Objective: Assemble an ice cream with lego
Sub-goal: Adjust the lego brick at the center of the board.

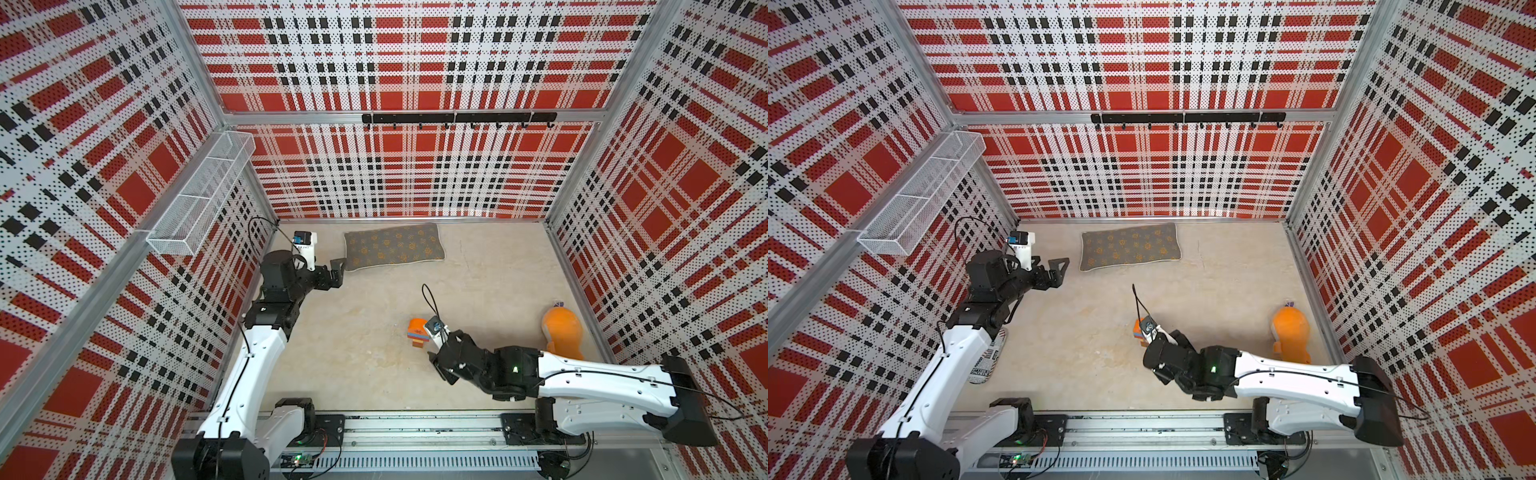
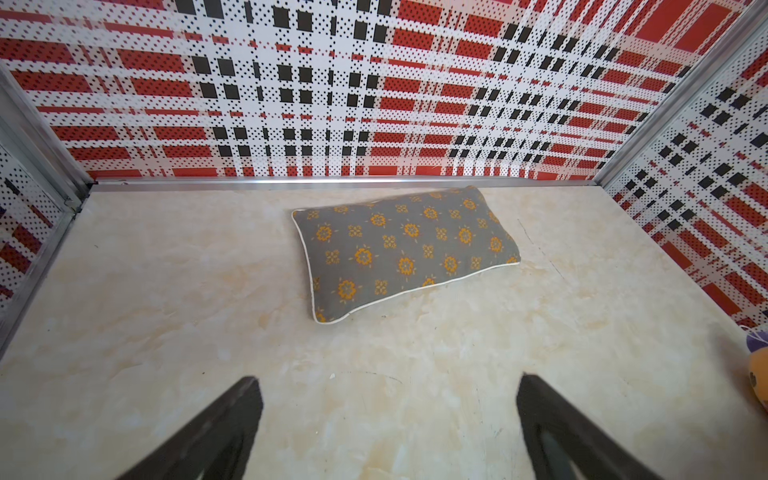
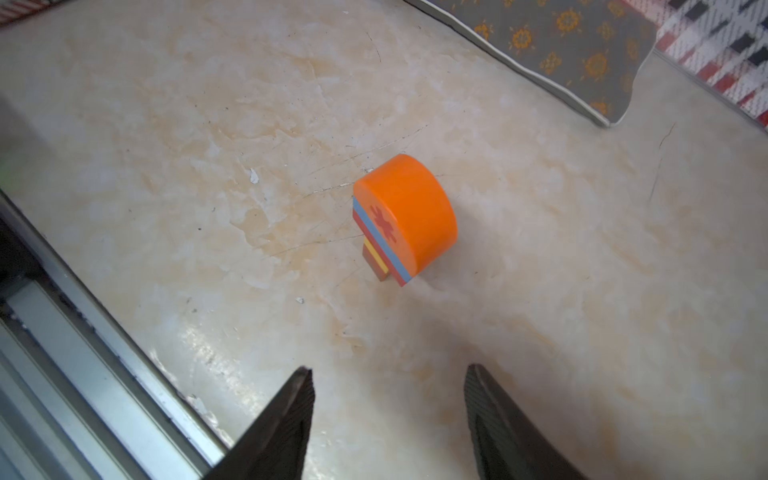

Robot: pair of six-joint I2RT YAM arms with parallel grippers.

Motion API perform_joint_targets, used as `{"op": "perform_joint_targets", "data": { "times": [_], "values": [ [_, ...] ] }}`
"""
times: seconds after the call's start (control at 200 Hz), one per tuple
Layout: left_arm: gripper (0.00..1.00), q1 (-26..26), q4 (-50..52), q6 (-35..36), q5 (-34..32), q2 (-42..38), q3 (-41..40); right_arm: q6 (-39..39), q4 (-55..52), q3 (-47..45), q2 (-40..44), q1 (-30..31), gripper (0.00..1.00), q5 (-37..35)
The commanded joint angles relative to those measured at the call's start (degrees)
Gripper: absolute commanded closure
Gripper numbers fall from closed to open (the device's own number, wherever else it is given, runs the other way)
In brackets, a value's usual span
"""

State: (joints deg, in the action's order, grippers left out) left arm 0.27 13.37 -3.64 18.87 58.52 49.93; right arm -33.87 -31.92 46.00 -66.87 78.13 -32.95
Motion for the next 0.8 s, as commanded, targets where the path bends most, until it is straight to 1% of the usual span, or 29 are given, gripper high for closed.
{"op": "perform_joint_targets", "data": {
  "times": [0.0, 0.045, 0.095, 0.23, 0.366, 0.486, 0.646, 0.797],
  "values": [
    [0.01, -0.19, -0.4, -0.32, -1.37, -1.57, 1.03, -21.69, 6.4, -1.35, -5.84, 3.21, 0.37, -9.72],
    [0.01, -0.32, -0.47, -0.3, -1.71, -1.57, 0.85, -24.53, 7.99, -1.1, -9.38, 4.05, 0.37, -10.4],
    [0.01, -0.47, -0.45, -0.25, -2.07, -1.42, 0.82, -25.72, 10.66, -0.63, -13.32, 4.63, 0.37, -10.58],
    [0.01, -0.9, -0.45, 0.04, -2.34, -0.79, 0.81, -25.48, 15.28, 1.49, -21.4, 5.02, 0.35, -10.12],
    [0.01, -0.92, -0.28, 0.21, -3.21, -0.43, 0.87, -23.37, 19.0, 1.6, -25.12, 5.02, 0.33, -8.98],
    [0.01, -0.82, -0.25, 0.39, -3.65, -0.34, 0.73, -23.34, 23.35, -0.28, -26.37, 4.97, 0.29, -10.1],
    [0.01, -0.9, -0.24, 0.48, -3.76, 0.25, 0.6, -25.39, 22.08, 0.48, -29.08, 4.84, 0.27, -12.15],
    [0.01, -1.06, -0.27, 0.57, -3.84, 0.54, 0.5, -30.65, 16.0, 3.25, -31.82, 4.75, 0.27, -14.77]
  ]
}}
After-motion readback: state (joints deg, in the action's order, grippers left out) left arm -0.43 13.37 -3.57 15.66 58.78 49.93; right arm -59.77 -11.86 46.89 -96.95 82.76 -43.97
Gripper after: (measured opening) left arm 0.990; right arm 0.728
